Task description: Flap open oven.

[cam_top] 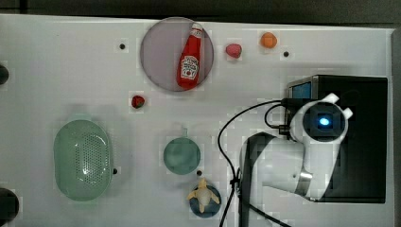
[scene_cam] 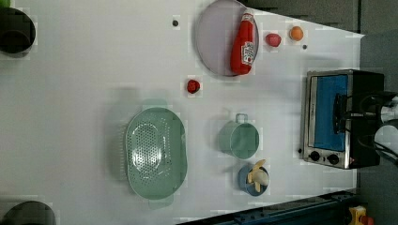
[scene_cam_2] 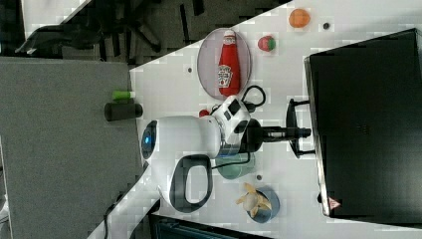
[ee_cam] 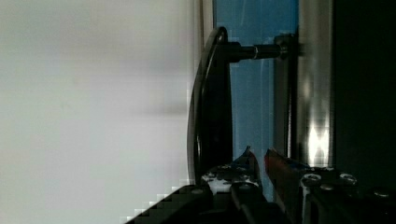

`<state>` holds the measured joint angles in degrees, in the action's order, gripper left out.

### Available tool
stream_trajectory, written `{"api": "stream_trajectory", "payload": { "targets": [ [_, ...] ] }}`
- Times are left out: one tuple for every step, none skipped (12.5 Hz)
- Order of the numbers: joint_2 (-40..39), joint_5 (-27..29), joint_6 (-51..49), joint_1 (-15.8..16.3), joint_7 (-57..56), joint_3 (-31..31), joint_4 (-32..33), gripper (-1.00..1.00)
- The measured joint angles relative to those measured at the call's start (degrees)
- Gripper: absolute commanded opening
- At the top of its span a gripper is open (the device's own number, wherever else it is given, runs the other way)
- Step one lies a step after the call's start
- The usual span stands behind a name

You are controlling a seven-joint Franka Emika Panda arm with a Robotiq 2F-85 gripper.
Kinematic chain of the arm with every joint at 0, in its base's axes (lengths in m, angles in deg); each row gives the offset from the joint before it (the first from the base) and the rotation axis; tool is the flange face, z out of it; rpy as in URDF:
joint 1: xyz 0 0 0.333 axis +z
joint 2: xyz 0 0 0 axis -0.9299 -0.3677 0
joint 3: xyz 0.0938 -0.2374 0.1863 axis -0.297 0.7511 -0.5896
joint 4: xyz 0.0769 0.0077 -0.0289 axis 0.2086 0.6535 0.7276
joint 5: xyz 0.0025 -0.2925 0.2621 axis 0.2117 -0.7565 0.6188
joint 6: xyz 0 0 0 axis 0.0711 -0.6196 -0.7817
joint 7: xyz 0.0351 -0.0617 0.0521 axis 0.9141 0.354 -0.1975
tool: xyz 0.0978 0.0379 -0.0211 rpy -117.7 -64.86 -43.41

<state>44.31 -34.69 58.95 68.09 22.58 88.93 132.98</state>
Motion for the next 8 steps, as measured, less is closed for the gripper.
{"api": "stream_trajectory", "payload": {
  "targets": [
    [0.0, -1.6, -0.2, 0.2, 2.3, -0.9, 0.4, -0.65],
    [0.0, -4.7, -0.2, 0.6, 5.1, -1.9, 0.8, -0.65],
    [-0.2, -7.9, -0.4, 1.4, 7.5, -2.4, 1.1, -0.65],
    [-0.6, -9.6, -1.0, 2.1, 10.0, -3.3, 1.3, -0.65],
    [-1.3, -11.7, -1.0, 2.8, 13.0, -4.4, 1.3, -0.65],
    [-2.2, -13.1, -0.6, 3.3, 15.7, -5.7, 1.5, -0.65],
    [-3.3, -13.9, -0.6, 3.8, 18.5, -6.9, 1.5, -0.65],
    [-5.0, -15.3, -0.6, 4.4, 21.8, -8.2, 1.5, -0.65]
  ]
}}
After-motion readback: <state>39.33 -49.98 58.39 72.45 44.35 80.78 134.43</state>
